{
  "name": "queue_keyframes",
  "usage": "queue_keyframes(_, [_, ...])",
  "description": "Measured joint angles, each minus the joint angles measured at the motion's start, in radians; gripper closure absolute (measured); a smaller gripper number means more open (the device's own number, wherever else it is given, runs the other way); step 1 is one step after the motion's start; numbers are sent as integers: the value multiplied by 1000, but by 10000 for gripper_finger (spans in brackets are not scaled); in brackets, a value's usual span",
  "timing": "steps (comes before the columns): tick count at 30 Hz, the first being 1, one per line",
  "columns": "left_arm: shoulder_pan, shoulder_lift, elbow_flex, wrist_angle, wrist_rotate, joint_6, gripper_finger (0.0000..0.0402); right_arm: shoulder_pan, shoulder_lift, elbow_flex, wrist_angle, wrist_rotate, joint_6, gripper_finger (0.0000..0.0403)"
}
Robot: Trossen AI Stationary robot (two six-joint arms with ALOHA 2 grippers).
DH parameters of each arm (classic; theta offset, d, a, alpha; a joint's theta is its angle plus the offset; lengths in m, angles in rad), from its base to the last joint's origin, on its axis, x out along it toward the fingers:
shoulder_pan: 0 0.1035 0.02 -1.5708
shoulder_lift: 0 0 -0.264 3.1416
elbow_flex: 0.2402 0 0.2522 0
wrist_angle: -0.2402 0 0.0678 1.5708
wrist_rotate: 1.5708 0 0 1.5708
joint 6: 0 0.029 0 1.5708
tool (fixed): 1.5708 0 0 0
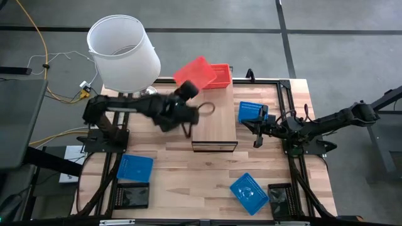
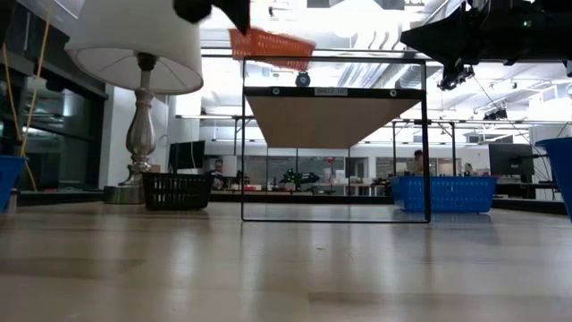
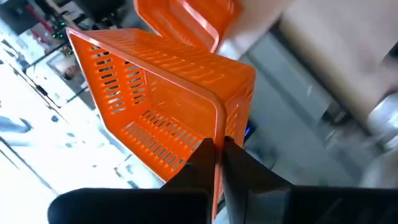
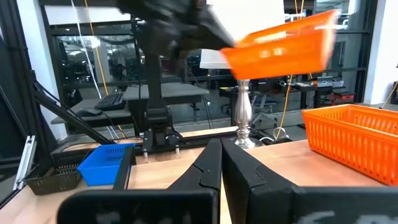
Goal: Stack baskets on shelf by color
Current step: Stack the orange bin on top of the orange bin on the shelf
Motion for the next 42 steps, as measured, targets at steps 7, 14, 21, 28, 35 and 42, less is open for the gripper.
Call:
queue_keyframes(7, [164, 63, 0, 348, 73, 338, 401, 0, 0, 0, -12, 1, -38, 403])
queue_keyframes(14, [229, 143, 0, 630, 261, 457, 401, 0, 0, 0, -31, 1, -38, 403])
queue_keyframes(21, [246, 198, -1, 666, 242, 604, 401, 0, 0, 0, -62, 4, -28, 403])
queue_keyframes(28, [261, 191, -1, 630, 205, 645, 401, 0, 0, 0, -81, 4, 1, 403])
queue_keyframes(35, [264, 188, -1, 559, 233, 636, 401, 0, 0, 0, -103, 4, 7, 403])
queue_keyframes(42, [265, 188, -1, 550, 257, 634, 401, 0, 0, 0, -109, 4, 6, 403])
